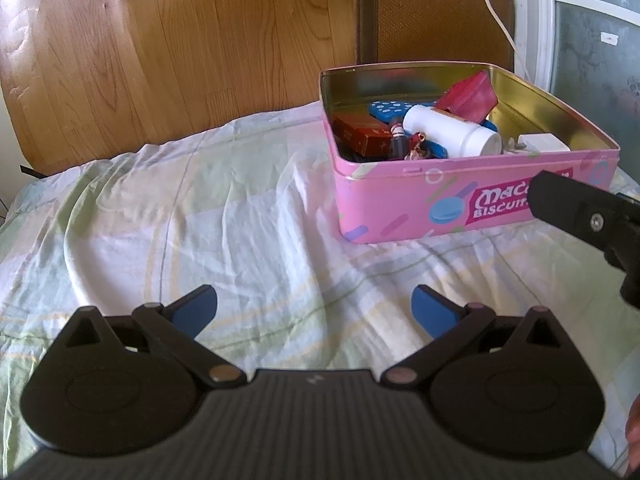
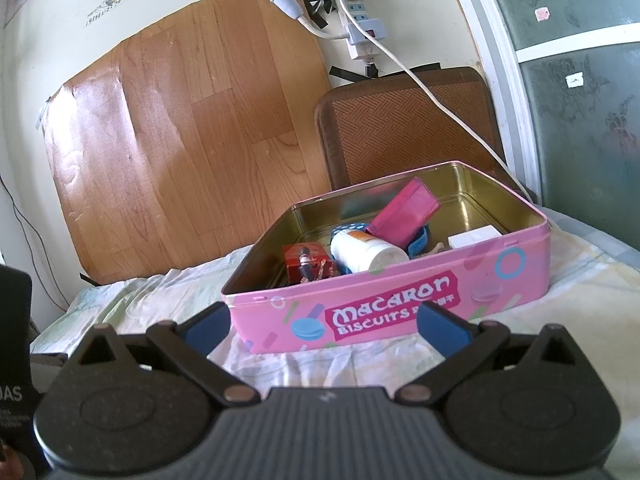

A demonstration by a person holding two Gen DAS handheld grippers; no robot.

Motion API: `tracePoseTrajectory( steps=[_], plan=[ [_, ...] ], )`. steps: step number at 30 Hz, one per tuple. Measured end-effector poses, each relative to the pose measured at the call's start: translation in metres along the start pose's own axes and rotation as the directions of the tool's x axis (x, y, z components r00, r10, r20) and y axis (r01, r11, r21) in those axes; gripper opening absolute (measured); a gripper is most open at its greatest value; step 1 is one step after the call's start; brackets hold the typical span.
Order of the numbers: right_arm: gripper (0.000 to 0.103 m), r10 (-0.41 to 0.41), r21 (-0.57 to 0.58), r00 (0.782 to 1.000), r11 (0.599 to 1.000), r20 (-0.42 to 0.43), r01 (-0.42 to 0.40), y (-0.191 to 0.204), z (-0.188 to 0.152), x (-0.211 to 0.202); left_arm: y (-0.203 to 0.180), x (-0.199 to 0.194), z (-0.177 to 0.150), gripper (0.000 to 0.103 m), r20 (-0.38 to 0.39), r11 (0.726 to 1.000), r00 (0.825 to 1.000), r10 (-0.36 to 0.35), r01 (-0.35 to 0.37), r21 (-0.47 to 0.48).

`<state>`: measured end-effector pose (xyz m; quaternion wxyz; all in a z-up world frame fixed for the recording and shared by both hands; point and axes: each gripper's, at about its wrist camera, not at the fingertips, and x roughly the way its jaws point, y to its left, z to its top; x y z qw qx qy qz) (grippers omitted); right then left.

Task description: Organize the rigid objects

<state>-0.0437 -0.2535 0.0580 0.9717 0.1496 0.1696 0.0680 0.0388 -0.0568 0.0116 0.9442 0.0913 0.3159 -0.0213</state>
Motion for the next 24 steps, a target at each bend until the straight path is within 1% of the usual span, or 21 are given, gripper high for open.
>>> tracePoseTrajectory(
  steps=[24],
  plan=[
    [0.103,0.0,0.002,1.0,1.0,-0.001,0.0,-0.0003,-0.0005,0.0006,0.0007,0.0022,-0.0011,0.103,-0.009,1.0,1.0,-0.011,0.011,-0.001]
  ],
)
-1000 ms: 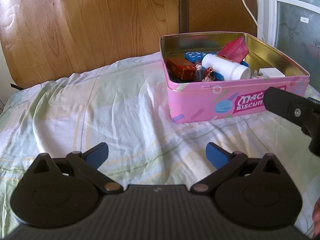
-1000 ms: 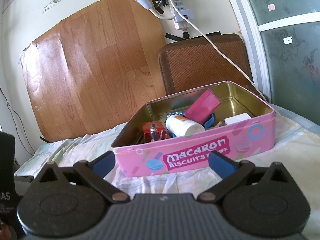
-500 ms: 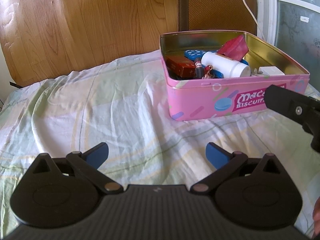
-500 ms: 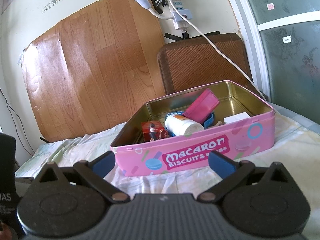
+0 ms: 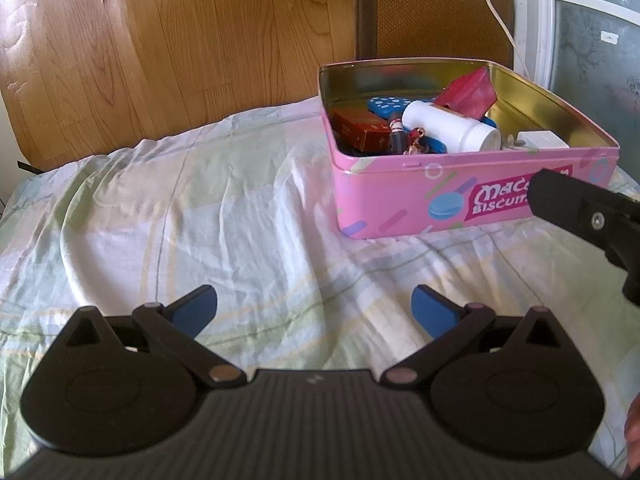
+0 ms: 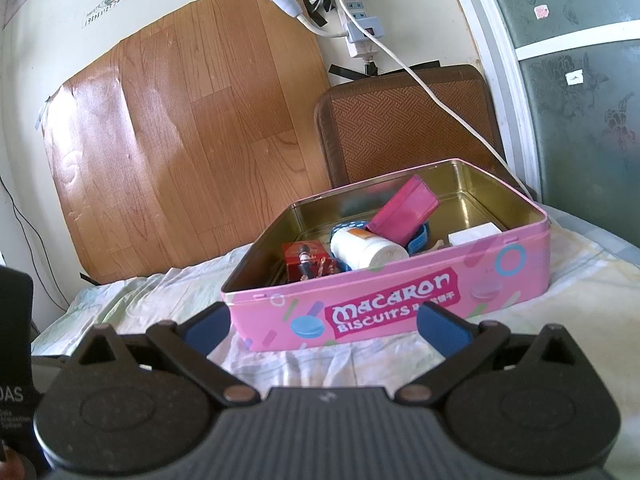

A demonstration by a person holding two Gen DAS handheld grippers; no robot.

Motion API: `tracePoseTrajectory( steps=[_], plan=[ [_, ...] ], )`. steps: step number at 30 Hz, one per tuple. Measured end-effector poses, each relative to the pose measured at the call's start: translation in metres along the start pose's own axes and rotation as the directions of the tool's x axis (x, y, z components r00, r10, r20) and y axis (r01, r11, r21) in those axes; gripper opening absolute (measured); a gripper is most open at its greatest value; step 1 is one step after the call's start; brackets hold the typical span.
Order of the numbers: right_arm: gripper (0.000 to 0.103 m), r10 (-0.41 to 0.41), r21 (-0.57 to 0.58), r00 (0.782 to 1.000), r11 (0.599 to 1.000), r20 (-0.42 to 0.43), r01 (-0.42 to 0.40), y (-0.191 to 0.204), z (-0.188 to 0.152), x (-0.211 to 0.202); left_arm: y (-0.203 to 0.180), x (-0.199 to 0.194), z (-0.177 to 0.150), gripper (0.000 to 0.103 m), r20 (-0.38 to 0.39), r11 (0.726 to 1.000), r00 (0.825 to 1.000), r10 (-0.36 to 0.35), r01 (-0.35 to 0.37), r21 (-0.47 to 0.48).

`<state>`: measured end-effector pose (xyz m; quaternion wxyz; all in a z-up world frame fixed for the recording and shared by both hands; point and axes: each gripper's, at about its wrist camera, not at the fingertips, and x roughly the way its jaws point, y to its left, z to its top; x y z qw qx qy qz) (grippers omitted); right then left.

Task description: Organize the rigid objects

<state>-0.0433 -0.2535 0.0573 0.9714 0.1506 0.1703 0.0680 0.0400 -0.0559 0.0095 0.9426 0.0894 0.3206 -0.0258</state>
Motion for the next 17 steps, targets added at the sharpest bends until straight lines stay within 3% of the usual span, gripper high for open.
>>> tracePoseTrajectory(
  steps=[5,12,17],
  plan=[
    [0.103,-0.001,0.0,1.0,1.0,0.0,0.001,0.001,0.0,0.0,0.001,0.003,-0.001,0.103,-0.02,1.0,1.0,-0.019,0.018,-0.007],
    [0.103,-0.002,0.0,1.0,1.0,0.0,0.002,0.001,0.0,0.0,0.006,0.012,-0.004,0.103,-0.075,0.991,0.989,-0.13,0.127,-0.051],
    [0.103,-0.003,0.001,1.0,1.0,-0.001,0.003,0.001,-0.001,0.0,0.004,0.009,-0.004,0.103,-0.064,0.995,0.993,-0.098,0.095,-0.043]
  ],
)
